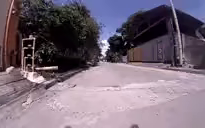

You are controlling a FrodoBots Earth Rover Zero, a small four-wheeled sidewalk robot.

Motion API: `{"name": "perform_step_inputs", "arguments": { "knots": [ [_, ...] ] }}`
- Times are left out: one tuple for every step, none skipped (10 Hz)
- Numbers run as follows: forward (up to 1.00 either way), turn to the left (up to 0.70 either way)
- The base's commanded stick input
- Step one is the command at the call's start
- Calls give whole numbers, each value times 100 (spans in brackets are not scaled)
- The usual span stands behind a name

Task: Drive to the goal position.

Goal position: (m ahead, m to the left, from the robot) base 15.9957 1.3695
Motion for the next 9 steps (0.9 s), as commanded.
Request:
{"name": "perform_step_inputs", "arguments": {
  "knots": [
    [100, -4],
    [100, -27],
    [100, -27],
    [100, 0],
    [100, 0],
    [100, 0],
    [100, 0],
    [100, 0],
    [100, 0]
  ]
}}
